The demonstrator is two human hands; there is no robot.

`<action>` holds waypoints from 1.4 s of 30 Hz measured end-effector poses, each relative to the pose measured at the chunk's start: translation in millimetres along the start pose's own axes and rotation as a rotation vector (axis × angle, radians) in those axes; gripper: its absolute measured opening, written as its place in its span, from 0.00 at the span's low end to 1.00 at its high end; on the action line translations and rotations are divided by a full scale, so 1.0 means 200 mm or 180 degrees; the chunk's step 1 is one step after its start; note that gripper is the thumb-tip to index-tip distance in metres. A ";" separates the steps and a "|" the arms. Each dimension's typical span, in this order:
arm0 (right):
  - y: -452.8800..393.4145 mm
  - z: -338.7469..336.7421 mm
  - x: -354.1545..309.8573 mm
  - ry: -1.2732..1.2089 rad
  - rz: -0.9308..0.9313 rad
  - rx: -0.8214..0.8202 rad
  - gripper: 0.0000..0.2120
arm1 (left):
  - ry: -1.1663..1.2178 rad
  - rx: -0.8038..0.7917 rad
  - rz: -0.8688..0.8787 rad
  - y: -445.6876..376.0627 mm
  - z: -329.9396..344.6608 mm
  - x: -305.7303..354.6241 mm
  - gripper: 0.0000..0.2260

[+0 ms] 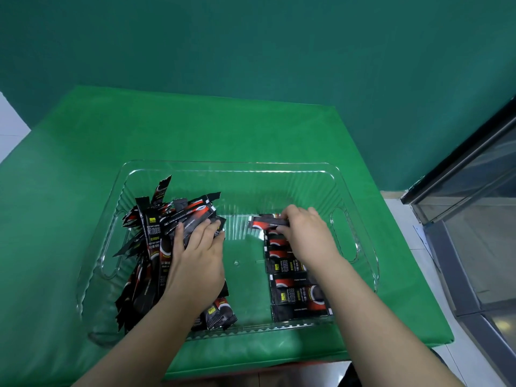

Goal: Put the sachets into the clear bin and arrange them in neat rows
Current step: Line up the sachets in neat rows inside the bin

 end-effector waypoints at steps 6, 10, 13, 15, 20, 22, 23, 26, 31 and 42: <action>0.00 0.03 0.03 0.0153 0.0202 -0.0224 0.13 | 0.0004 -0.0134 -0.0008 0.00 -0.01 0.00 0.21; 0.04 0.07 0.01 0.0172 0.0326 -0.0196 0.25 | 0.0058 -0.0166 -0.0015 0.00 -0.01 0.00 0.21; 0.10 0.11 -0.08 0.0026 0.0162 -0.0400 0.26 | 0.0050 -0.0207 -0.0010 0.00 -0.01 0.00 0.21; 0.13 0.15 -0.13 0.0041 0.0155 -0.0656 0.26 | 0.0032 -0.0228 -0.0002 0.00 0.00 0.00 0.20; 0.15 0.25 -0.18 0.0334 0.0369 -0.1114 0.30 | 0.0044 -0.0268 -0.0017 0.00 0.00 0.00 0.23; 0.15 0.26 -0.18 0.0342 0.0478 -0.1187 0.32 | 0.0036 -0.0270 -0.0019 0.00 0.00 0.00 0.23; 0.15 0.27 -0.17 0.0310 0.0522 -0.1181 0.33 | 0.0036 -0.0272 -0.0018 0.00 0.00 0.00 0.23; 0.15 0.27 -0.15 0.0181 0.0641 -0.1126 0.34 | 0.0047 -0.0259 -0.0013 0.00 0.00 0.00 0.23; 0.15 0.21 -0.13 0.0066 0.0586 -0.0952 0.31 | 0.0032 -0.0249 -0.0023 0.00 0.00 0.00 0.23; 0.21 0.16 -0.03 0.0233 0.0661 -0.0867 0.30 | 0.0011 -0.0220 -0.0038 0.00 -0.01 0.00 0.23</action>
Point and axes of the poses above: each hand's wrist, its own y-axis away from the middle knuckle, its own z-axis out of the palm, x = y × z, the point moved 7 cm from there along -y, towards the middle knuckle, and after that the axes turned 4 degrees about x, right-handed, at the moved point
